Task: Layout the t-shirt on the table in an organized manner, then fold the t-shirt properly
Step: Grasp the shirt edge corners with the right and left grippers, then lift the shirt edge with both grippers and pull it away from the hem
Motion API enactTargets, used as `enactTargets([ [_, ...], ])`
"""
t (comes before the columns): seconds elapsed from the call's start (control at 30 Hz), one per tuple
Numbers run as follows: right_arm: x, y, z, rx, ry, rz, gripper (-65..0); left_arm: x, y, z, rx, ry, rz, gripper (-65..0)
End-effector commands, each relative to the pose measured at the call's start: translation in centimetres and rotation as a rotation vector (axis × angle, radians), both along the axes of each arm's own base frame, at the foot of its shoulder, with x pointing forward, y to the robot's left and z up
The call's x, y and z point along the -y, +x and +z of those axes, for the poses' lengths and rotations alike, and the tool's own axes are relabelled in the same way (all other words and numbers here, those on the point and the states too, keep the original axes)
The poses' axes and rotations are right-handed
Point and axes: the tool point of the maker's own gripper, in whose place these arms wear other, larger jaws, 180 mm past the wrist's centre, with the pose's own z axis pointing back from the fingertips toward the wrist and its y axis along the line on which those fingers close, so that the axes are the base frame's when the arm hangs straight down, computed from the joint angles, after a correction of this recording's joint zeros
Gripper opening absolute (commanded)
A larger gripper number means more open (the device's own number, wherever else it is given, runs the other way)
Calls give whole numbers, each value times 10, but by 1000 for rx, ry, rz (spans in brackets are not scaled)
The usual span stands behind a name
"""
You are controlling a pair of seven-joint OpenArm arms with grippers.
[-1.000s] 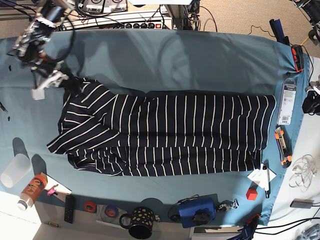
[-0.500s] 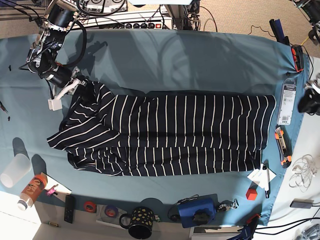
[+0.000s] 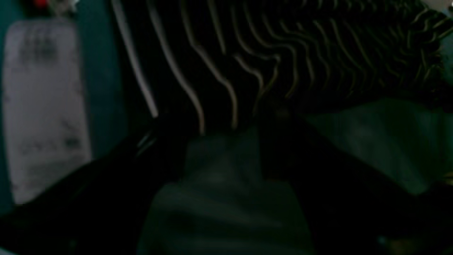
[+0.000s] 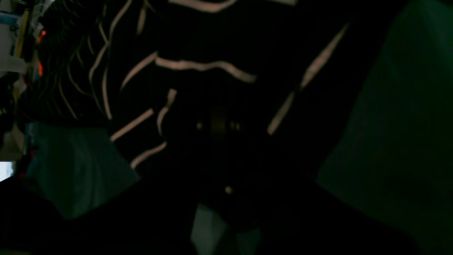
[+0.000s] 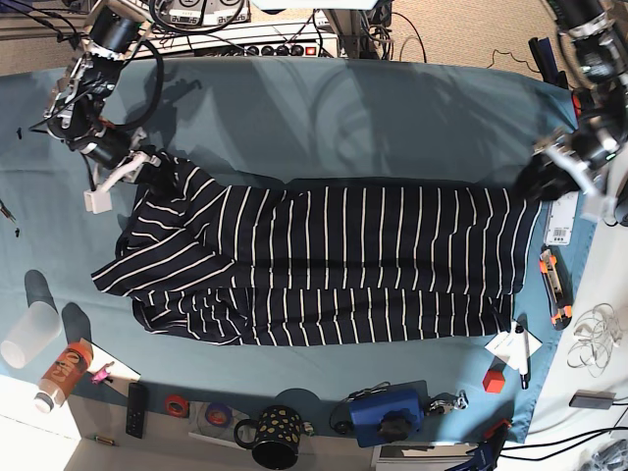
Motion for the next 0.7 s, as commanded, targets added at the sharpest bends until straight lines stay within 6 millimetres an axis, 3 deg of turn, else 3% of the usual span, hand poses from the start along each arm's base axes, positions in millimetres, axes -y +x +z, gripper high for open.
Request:
enactTargets([
  [0.0,13,-2,1,-25,-54,3,-650,-9,7,6,18,34,31,-332],
  [0.17,21,-4,2,-37,-76,11,-650,-14,4,-10,-47,101,48,-332],
  [0.6,21,-4,3,-39,-78,12,-650,-12,5,-8,-28,132,6,-329],
  [0.67,21,-4,3,-39,-78,12,-650,-14,4,-11,-39,151,3,-294],
])
